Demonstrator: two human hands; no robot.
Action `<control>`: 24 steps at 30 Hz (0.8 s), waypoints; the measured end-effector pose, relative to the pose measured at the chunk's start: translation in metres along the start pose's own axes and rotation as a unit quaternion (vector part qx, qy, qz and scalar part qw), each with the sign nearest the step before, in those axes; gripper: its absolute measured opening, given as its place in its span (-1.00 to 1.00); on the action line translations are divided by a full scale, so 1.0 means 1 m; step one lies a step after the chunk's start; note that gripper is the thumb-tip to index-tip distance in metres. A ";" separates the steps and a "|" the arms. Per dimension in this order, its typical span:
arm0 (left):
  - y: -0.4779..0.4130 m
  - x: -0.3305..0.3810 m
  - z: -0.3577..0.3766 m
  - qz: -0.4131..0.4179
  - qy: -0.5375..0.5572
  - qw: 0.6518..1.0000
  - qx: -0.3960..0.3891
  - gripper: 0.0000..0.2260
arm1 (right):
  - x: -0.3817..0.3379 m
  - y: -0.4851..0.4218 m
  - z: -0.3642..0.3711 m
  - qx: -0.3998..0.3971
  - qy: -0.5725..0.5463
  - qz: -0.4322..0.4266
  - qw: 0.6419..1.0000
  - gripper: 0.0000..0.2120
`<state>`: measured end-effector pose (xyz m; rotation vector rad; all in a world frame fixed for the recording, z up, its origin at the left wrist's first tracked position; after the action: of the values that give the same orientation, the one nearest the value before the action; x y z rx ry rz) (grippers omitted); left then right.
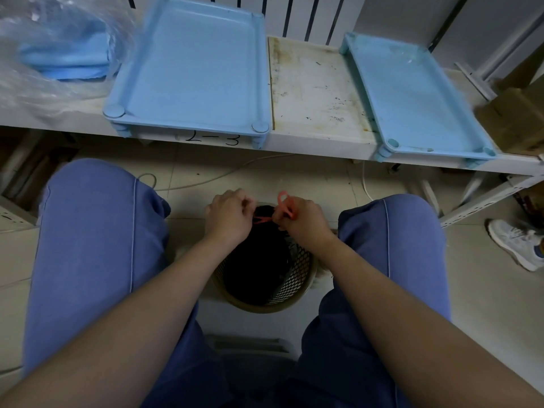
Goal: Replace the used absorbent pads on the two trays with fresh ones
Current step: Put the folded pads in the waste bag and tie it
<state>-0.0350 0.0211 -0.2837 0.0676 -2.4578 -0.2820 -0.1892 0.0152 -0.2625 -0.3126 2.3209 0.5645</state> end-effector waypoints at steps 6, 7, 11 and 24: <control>0.001 0.021 0.019 0.077 0.145 0.978 -0.127 -0.73 | -0.018 0.004 0.003 0.034 0.101 -0.088 0.990 -0.68; 0.003 0.020 0.021 0.068 0.153 0.977 -0.131 -0.74 | -0.016 0.002 0.002 0.040 0.112 -0.080 0.990 -0.62; 0.004 0.020 0.025 0.051 0.182 0.971 -0.146 -0.73 | -0.016 0.003 -0.001 0.084 0.142 -0.083 0.983 -0.71; 0.008 0.012 0.035 0.011 0.312 0.933 -0.180 -0.87 | 0.006 0.007 -0.004 0.106 0.005 -0.018 0.994 -0.90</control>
<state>-0.0662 0.0343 -0.3013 -0.0263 -1.7455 -0.5956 -0.1985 0.0188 -0.2616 -0.2559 2.3554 0.2963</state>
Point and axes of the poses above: each hand's wrist, its own y-axis away from the middle knuckle, its own z-axis out of the palm, x = y × z, the point moved 8 cm from there along -y, towards the middle knuckle, and after that the axes turned 14 degrees about -x, right-handed, at the moved point
